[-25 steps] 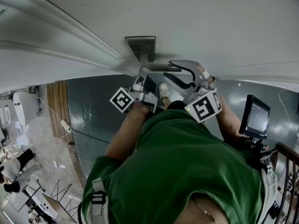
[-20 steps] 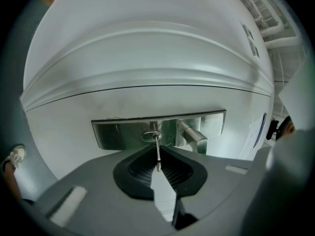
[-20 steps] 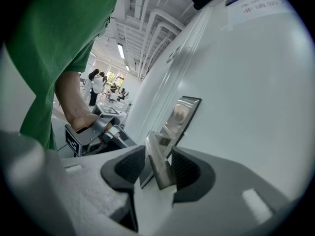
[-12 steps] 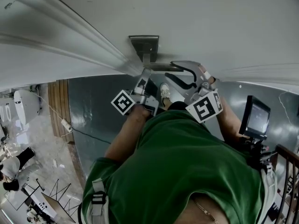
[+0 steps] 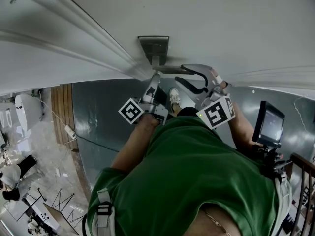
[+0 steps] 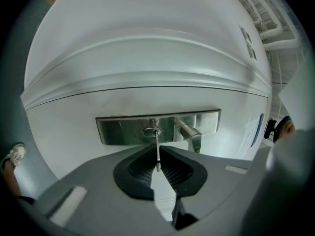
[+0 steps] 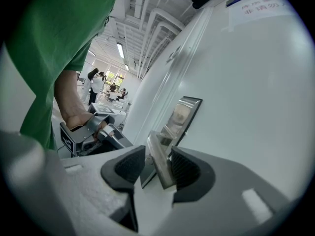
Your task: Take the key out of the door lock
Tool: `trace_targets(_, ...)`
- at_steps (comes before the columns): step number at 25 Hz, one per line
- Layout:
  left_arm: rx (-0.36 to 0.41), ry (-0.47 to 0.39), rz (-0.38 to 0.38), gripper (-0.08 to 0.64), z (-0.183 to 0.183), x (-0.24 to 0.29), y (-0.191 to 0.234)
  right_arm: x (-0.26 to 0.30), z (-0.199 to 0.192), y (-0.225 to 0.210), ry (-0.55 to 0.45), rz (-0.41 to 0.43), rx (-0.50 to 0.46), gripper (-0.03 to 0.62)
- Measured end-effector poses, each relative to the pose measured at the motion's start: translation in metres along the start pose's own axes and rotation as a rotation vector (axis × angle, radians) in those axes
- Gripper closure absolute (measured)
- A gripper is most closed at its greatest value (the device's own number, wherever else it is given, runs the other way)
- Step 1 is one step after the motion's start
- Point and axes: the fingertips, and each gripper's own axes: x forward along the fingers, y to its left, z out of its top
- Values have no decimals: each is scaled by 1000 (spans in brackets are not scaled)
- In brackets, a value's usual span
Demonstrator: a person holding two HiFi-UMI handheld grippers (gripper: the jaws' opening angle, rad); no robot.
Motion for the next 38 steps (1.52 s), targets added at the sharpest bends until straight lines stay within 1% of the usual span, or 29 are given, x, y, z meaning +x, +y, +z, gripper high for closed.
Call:
trace_targets(5, 26, -8, -5, 535, 2, -6, -3, -1, 0, -2, -2, -9, 2, 433)
trace_targets(8, 35, -24, -14, 534, 7, -9, -6, -2, 4, -4, -45, -22, -2, 433)
trace_targets(10, 61, -31, -23, 535, 9, -10, -9, -3, 6, -6, -72, -30, 3, 433)
trace_targets(16, 97, -47, -32, 535, 12, -11, -16, -7, 5, -10, -95, -52, 35, 433)
trace_targets(21, 133, -53, -44, 535, 15, -14, -24, -8, 5, -14, -130, -81, 120, 437)
trace_targets(25, 187, -50, -52, 534, 18, -14, -32, -7, 0, -14, -126, -100, 199, 446)
trace_targets(27, 203, -50, -50, 534, 21, -14, -34, -5, 1, -14, -124, -108, 216, 448)
trace_targets(30, 205, -54, -50, 534, 26, -15, -39, -2, 2, -16, -113, -122, 244, 457)
trace_targets(34, 229, -53, -54, 534, 27, -14, -44, -2, 0, -19, -96, -137, 286, 479)
trace_targets(36, 249, -48, -54, 534, 25, -14, -45, -3, -2, -20, -91, -144, 302, 486)
trace_targets(38, 297, -44, -42, 534, 26, -16, -47, -3, -4, -19, -83, -147, 324, 494)
